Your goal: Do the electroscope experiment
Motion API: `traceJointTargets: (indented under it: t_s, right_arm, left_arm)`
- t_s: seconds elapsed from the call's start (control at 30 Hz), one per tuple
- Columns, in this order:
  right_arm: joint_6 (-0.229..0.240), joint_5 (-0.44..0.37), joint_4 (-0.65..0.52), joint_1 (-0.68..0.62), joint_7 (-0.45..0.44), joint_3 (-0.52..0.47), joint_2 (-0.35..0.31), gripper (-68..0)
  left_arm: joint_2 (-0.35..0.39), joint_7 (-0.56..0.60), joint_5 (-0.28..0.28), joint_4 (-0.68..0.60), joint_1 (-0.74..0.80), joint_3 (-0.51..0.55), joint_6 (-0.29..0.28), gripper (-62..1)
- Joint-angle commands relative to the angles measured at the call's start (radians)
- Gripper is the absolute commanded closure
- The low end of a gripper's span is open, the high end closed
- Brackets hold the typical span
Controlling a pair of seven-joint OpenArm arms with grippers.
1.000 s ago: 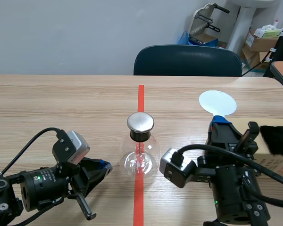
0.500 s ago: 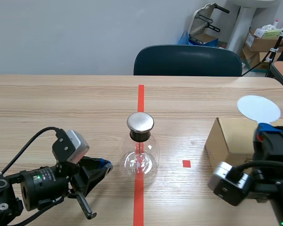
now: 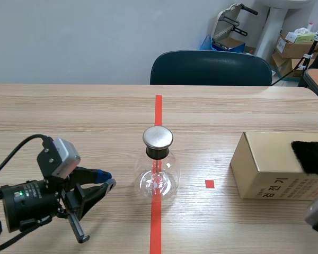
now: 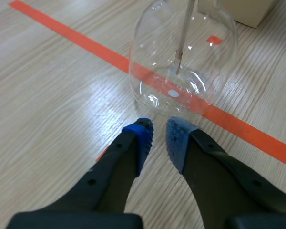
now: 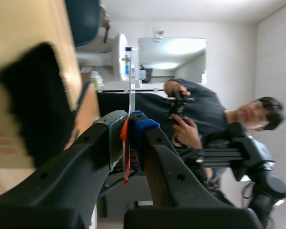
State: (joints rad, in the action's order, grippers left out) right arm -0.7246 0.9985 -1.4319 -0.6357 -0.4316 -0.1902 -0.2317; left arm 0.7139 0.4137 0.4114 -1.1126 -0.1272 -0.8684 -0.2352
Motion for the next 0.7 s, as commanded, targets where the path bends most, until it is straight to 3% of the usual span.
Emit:
traceJointTargets:
  t_s: [0.0, 0.1, 0.37, 0.67]
  right_arm:
    - [-0.058, -0.021, 0.026, 0.029, -0.038, -0.024, 0.018, -1.8]
    - [-0.058, -0.04, 0.082, 0.051, -0.138, -0.068, 0.05, -1.8]
    - [-0.058, -0.102, 0.182, 0.057, -0.382, -0.154, 0.086, -1.8]
    - [-0.058, -0.158, 0.258, 0.071, -0.551, -0.238, 0.085, -1.8]
  left_arm:
    - [0.022, 0.02, 0.019, -0.056, 0.003, 0.006, -0.008, -17.4]
    - [0.076, 0.041, 0.019, -0.114, 0.022, 0.006, -0.02, -21.5]
    - [0.19, 0.093, 0.014, -0.273, 0.159, 0.011, -0.018, -21.5]
    - [0.393, 0.291, 0.06, -0.439, 0.296, 0.01, -0.018, -22.6]
